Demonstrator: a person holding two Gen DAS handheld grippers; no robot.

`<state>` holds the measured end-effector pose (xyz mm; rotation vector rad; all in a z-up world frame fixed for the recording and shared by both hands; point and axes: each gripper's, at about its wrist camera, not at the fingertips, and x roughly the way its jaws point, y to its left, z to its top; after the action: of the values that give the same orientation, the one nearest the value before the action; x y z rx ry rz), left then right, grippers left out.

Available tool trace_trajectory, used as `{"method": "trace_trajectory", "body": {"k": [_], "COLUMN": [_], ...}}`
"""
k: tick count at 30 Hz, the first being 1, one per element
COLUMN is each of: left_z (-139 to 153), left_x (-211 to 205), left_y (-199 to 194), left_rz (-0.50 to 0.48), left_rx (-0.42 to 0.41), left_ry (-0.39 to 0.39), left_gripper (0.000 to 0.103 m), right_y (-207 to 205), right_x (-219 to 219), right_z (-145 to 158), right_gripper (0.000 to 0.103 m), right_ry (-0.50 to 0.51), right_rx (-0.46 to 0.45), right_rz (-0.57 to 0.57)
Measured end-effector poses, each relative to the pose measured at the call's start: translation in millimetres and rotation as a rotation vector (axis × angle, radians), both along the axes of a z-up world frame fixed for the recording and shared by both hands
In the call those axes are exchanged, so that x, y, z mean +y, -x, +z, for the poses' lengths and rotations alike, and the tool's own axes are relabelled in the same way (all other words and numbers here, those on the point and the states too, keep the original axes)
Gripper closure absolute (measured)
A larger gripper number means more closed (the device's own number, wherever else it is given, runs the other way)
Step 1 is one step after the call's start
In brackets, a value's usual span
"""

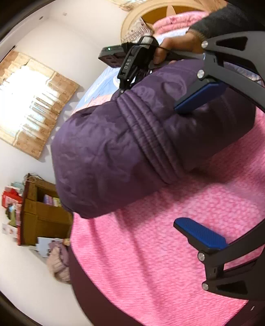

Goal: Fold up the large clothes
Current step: 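Lower the bundle onto the pink bedspread and open both grippers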

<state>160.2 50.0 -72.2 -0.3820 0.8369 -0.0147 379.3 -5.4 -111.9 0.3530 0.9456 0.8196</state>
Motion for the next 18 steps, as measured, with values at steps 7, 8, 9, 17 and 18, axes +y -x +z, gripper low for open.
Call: {"method": "trace_trajectory", "body": {"k": [7,8,9,17,18], "left_z": [2,1,0,-4,-2], "left_x": [-27,-26,-23,-7,-10], "left_y": [-37,-40,-42,-17,-15], "left_rz": [0.001,-0.002,0.001,0.024,0.028], "left_rx": [0.004,0.003,-0.001,-0.049,-0.058], "left_ry": [-0.157,-0.161,-0.151,-0.161,-0.187], "left_gripper": [0.000,0.000,0.000,0.000,0.000], "right_y": [-18,-23,-26,-38,-40], "right_x": [-4,-8,-10,-19,-22], "right_z": [-20,-26,-30,-39,-42], "right_gripper": [0.046,0.045,0.043,0.036,0.036], "right_ry": [0.036,0.018,0.001,-0.042,-0.056], "right_rx": [0.039,0.067,0.090,0.146,0.158], "right_rz": [-0.040,-0.038,-0.036,-0.033,-0.030]}}
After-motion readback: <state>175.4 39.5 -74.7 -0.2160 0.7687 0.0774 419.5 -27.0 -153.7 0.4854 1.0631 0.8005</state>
